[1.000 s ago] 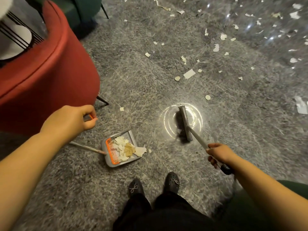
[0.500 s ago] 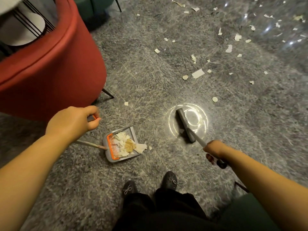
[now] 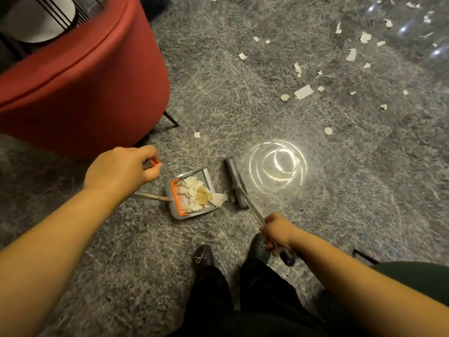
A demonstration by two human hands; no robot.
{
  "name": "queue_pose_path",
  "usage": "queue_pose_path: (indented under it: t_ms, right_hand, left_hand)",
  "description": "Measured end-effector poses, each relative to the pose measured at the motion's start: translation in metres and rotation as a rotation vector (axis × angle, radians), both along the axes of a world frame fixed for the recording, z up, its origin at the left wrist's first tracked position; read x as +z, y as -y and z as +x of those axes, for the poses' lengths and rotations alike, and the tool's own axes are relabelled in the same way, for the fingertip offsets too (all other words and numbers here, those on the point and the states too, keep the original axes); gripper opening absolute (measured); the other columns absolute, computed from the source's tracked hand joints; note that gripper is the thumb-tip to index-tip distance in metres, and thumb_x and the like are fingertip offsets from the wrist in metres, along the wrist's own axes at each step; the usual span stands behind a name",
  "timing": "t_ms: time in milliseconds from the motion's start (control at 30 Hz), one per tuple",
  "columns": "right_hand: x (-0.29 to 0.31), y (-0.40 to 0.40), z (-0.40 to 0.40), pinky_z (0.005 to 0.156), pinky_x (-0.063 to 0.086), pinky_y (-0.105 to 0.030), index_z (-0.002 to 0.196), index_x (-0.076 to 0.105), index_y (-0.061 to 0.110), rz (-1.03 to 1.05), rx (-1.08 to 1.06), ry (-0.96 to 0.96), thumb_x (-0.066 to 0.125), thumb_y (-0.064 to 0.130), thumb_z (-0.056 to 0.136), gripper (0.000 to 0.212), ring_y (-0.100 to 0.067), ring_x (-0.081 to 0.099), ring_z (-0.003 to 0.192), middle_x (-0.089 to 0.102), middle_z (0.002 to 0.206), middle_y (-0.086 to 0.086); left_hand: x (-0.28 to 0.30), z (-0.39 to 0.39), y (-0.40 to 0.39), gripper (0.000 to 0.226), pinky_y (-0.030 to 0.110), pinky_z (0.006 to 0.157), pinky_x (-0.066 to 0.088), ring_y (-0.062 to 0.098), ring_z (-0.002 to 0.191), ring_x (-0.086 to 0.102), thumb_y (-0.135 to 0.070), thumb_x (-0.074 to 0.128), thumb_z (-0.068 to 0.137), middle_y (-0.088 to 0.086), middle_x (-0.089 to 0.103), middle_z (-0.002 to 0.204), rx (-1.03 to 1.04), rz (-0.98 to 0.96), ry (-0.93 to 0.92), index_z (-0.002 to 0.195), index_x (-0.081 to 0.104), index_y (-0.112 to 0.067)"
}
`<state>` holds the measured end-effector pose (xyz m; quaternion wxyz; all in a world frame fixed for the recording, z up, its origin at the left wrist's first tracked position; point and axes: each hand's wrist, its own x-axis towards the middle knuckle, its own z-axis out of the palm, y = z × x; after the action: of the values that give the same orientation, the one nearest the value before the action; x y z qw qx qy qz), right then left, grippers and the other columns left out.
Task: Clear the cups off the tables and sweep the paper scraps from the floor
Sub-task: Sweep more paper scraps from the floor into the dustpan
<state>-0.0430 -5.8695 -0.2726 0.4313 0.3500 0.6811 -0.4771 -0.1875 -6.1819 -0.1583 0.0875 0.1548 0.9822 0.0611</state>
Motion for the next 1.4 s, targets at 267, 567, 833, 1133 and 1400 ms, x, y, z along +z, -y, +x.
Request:
queue_pose_path:
  t_ms: [267,567,833,1133,1400]
  right_hand:
    - [0.015,0.062,0.014,0.032,0.035,-0.019,0.123,0.037,0.015,-0.126,-0.072,-0.032,0.048,0.008,0.096,0.03,-0.013,0.04,0.03,0.045,0.054,-0.01]
    - [0.054,0.075,0.032,0.032,0.034,-0.019,0.129,0.039,0.012,-0.09,-0.074,-0.095,0.049,0.008,0.097,0.034,-0.013,0.041,0.033,0.045,0.058,-0.01]
    - [0.065,0.069,0.01,0.034,0.036,-0.02,0.131,0.041,0.014,0.001,-0.164,-0.147,0.052,0.01,0.096,0.037,-0.014,0.045,0.035,0.053,0.063,-0.012]
    - [0.068,0.059,-0.059,0.038,0.037,-0.023,0.131,0.042,0.013,0.037,-0.139,-0.219,0.053,0.011,0.096,0.037,-0.018,0.046,0.039,0.053,0.062,-0.013]
    - [0.059,0.037,-0.172,0.04,0.037,-0.024,0.127,0.043,0.016,0.049,0.017,-0.224,0.053,0.01,0.095,0.034,-0.017,0.045,0.039,0.053,0.064,-0.013]
  left_hand:
    - [-0.008,0.002,0.011,0.013,0.029,0.045,0.034,0.028,0.059,0.055,-0.045,0.063,0.088,-0.002,0.057,0.065,-0.051,0.01,-0.053,0.084,0.058,-0.033]
    - [-0.007,0.008,0.031,0.013,0.027,0.045,0.028,0.02,0.057,0.047,-0.043,0.065,0.087,-0.012,0.045,0.059,-0.027,0.079,-0.012,0.084,0.056,-0.034]
    - [-0.001,0.013,0.065,0.016,0.031,0.046,0.041,0.026,0.06,0.054,-0.045,0.062,0.09,-0.001,0.062,0.069,0.142,0.135,-0.039,0.081,0.056,-0.033]
    - [0.007,-0.016,0.079,0.017,0.035,0.053,0.045,0.034,0.062,0.056,-0.045,0.063,0.088,0.005,0.058,0.065,0.414,0.24,-0.054,0.082,0.057,-0.03]
    - [0.001,-0.089,0.051,0.019,0.037,0.057,0.046,0.038,0.067,0.056,-0.043,0.063,0.088,0.01,0.059,0.069,0.479,0.183,-0.037,0.084,0.055,-0.027]
